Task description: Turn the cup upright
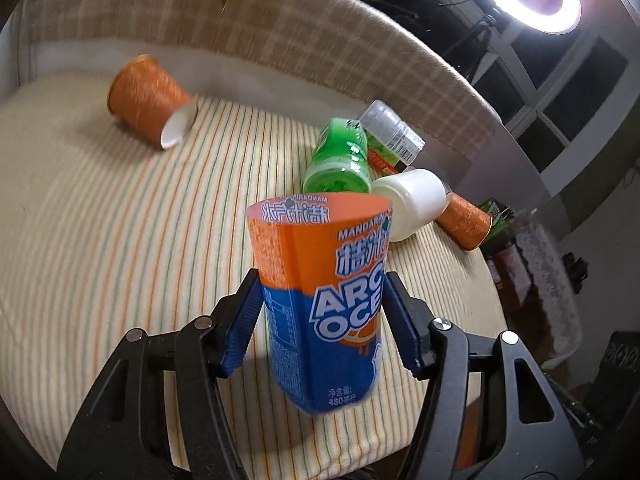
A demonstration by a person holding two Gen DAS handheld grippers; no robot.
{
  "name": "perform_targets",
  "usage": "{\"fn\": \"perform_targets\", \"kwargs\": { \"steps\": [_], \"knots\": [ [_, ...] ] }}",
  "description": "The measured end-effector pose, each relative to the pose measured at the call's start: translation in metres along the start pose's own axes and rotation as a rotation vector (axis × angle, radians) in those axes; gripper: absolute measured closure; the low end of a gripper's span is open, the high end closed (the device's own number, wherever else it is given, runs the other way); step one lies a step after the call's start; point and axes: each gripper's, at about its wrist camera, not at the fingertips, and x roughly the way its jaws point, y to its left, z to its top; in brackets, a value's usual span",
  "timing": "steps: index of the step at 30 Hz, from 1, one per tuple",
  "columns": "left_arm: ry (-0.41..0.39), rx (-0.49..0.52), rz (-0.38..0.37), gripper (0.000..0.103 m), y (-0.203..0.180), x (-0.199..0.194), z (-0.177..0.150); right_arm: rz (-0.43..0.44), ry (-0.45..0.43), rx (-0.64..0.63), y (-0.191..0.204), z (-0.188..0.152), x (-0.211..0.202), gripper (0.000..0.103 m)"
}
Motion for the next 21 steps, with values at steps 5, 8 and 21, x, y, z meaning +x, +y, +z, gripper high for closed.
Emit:
{"fn": "perform_targets", "kwargs": {
  "steps": [5, 8, 21],
  "knots": [
    [-0.044, 0.059, 0.037, 0.042, -0.011, -0.008, -0.001, -0.002, 0.001, 0.003, 0.0, 0.0, 0.001, 0.014],
    [-0.06, 0.092, 0.059, 0.042, -0.014, -0.009, -0.002, -0.004, 0.003, 0.003, 0.001, -0.001, 0.001, 0.014],
    [-0.077, 0.179, 0.12, 0.042, -0.029, -0.002, -0.005, -0.008, 0.005, 0.007, -0.001, -0.003, 0.002, 0.014]
  ]
}}
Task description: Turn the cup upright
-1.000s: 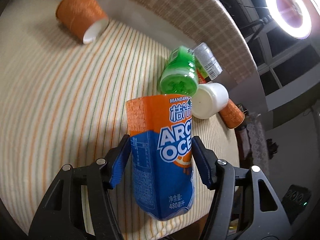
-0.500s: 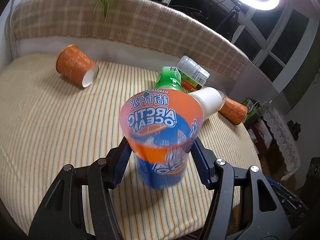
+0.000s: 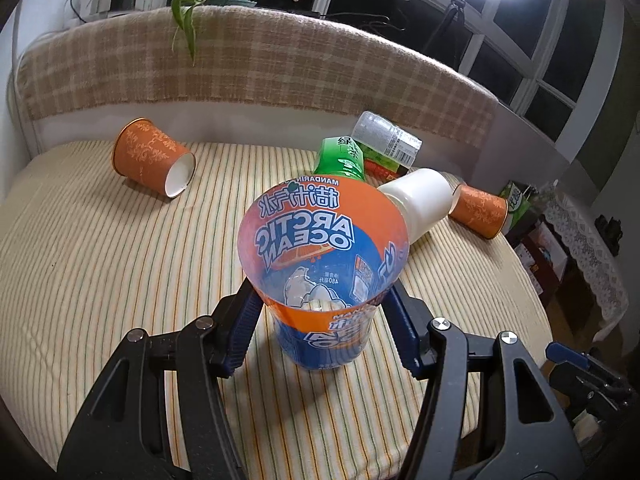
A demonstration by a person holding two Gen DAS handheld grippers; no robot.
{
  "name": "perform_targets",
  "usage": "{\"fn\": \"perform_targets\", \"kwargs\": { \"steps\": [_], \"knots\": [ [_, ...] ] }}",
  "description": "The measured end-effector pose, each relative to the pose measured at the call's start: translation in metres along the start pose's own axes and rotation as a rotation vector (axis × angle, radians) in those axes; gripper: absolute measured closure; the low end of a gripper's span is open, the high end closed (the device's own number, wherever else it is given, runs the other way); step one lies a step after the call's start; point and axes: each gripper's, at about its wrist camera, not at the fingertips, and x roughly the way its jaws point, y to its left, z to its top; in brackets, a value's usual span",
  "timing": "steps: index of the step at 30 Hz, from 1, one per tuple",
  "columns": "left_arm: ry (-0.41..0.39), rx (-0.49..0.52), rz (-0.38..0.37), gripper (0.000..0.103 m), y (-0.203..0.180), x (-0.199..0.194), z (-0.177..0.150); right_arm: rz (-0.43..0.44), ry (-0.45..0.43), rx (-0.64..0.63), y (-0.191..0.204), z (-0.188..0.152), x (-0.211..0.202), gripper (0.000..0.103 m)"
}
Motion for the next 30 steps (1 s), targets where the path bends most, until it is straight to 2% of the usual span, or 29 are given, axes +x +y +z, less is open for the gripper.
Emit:
{"fn": "perform_targets", "kwargs": {
  "steps": [9, 17, 21, 30],
  "knots": [
    [0.007, 0.056, 0.006, 0.042, -0.013, 0.003, -0.001, 0.0, 0.003, 0.004, -0.001, 0.0, 0.001, 0.014],
    [0.01, 0.056, 0.0, 0.039, -0.015, 0.003, -0.003, -0.001, 0.004, 0.008, -0.002, -0.001, 0.002, 0.014],
    [0.009, 0.047, -0.003, 0.027, -0.015, 0.003, -0.004, 0.0, 0.005, 0.008, -0.002, 0.0, 0.002, 0.014],
    [0.014, 0.053, -0.01, 0.021, -0.015, 0.0, -0.005, -0.003, -0.004, -0.006, -0.001, -0.001, 0.001, 0.014]
  ]
}}
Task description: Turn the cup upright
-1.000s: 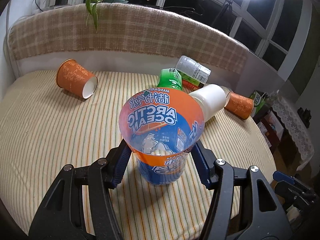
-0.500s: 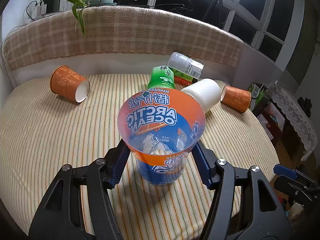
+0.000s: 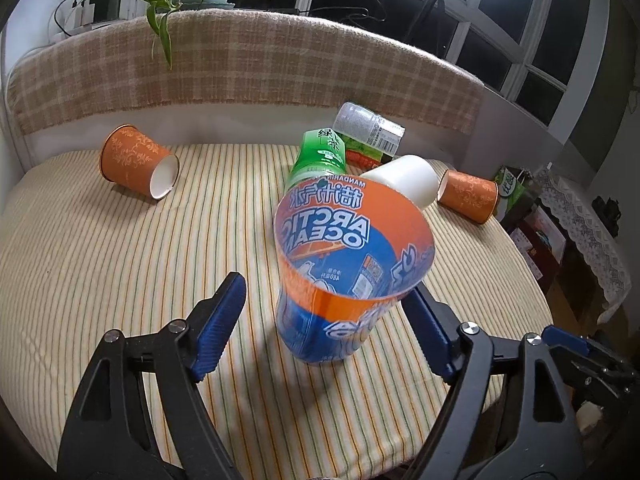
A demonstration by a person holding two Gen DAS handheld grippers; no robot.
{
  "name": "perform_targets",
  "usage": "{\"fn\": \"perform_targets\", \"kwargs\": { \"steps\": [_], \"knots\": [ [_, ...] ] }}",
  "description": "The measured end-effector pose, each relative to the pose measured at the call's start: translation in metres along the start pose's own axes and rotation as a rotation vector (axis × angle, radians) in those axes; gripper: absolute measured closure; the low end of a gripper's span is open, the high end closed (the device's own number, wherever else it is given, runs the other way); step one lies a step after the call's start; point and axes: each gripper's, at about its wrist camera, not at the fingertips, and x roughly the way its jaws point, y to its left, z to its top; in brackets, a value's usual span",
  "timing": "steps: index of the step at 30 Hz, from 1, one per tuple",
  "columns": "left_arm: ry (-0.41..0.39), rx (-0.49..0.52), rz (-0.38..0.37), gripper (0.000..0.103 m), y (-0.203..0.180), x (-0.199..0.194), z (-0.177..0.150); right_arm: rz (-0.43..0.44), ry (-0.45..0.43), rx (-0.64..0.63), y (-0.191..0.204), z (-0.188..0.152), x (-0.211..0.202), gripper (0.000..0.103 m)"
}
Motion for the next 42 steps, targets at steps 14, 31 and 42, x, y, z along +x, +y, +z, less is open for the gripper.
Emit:
{"fn": "perform_targets", "kwargs": {
  "steps": [14, 31, 42],
  "knots": [
    [-0.042, -0.001, 0.066, 0.014, 0.017, -0.03, -0.019, -0.014, -0.035, -0.09, 0.028, 0.01, 0.004, 0.014],
    [-0.349, -0.027, 0.185, 0.01, 0.02, -0.128, -0.017, -0.083, -0.162, -0.218, 0.059, 0.023, -0.001, 0.01],
    [-0.448, -0.008, 0.26, 0.0, 0.009, -0.157, -0.017, -0.123, -0.298, -0.203, 0.064, 0.027, -0.016, 0.0]
  ]
}}
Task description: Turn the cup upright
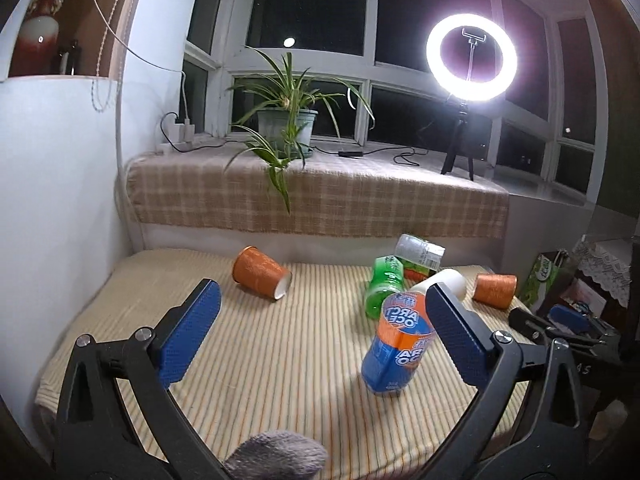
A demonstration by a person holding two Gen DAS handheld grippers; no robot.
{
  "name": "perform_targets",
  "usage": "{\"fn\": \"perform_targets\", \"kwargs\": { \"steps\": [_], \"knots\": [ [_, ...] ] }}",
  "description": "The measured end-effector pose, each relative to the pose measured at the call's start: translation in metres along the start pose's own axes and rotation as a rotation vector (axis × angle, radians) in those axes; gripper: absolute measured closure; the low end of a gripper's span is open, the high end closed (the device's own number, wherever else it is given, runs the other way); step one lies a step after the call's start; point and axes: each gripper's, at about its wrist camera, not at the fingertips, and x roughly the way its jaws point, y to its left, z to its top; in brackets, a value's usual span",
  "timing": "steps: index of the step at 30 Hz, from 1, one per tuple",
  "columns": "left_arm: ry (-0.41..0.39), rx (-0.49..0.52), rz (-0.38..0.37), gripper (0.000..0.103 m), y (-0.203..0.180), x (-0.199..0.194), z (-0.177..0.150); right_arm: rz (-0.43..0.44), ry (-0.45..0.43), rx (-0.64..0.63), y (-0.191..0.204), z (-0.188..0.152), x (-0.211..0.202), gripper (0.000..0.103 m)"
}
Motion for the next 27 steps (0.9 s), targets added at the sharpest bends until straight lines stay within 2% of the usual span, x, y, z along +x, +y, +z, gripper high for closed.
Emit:
{"fn": "perform_targets", "kwargs": {
  "steps": [13, 27],
  "knots": [
    [-0.026, 0.007, 0.01, 0.0, -0.005, -0.011, 0.003, -0.011, -0.039, 0.002, -0.002, 0.002, -0.01, 0.0],
    [-0.025, 0.006, 0.015, 0.0, -0.002, -0.011, 0.002, -0.007, -0.029, 0.003, 0.0, 0.001, -0.009, 0.0]
  ]
}}
